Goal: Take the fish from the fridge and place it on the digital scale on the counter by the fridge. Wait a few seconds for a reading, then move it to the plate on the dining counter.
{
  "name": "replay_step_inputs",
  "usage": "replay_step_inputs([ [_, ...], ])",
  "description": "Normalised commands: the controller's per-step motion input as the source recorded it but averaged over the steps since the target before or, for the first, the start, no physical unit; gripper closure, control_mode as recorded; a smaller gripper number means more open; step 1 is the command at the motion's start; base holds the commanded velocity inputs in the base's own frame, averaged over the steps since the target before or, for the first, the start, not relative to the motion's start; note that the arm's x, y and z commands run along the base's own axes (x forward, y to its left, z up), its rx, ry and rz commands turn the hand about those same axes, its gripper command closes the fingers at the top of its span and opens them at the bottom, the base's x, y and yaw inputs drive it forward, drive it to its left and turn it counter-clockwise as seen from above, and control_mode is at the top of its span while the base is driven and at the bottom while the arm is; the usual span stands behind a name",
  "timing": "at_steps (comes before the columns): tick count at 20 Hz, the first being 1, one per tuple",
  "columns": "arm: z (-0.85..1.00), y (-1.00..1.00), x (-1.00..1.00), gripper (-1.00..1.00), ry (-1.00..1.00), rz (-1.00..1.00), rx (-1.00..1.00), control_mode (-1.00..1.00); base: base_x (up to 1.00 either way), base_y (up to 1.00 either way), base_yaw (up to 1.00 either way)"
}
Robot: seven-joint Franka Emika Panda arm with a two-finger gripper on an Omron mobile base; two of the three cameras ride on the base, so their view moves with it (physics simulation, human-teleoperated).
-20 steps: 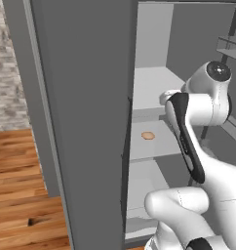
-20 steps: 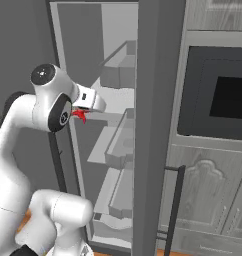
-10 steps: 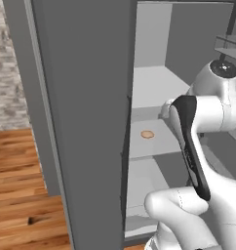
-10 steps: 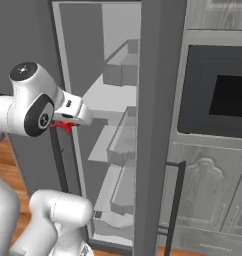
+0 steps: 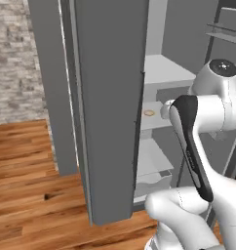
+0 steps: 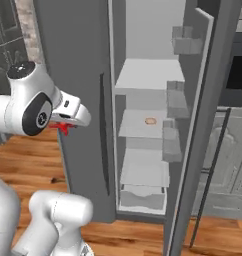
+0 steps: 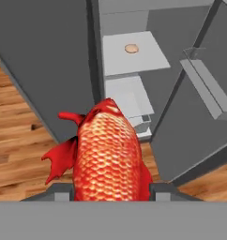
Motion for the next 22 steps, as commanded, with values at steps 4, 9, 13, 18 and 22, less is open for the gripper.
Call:
replay_step_inputs([
  [4, 0.00, 0.00, 0.00, 1.00, 0.00, 0.00, 0.00, 1.00, -0.38, 0.84, -0.54],
  [9, 0.00, 0.00, 0.00, 1.00, 0.00, 0.00, 0.00, 1.00, -0.46, 0.42, -0.75],
  [13, 0.00, 0.00, 0.00, 1.00, 0.00, 0.00, 0.00, 1.00, -0.93, 0.29, -0.77],
  [18, 0.00, 0.00, 0.00, 1.00, 0.00, 0.00, 0.00, 1.00, -0.98, 0.32, -0.73],
  [22, 0.00, 0.00, 0.00, 1.00, 0.00, 0.00, 0.00, 1.00, -0.09, 0.74, -0.35],
])
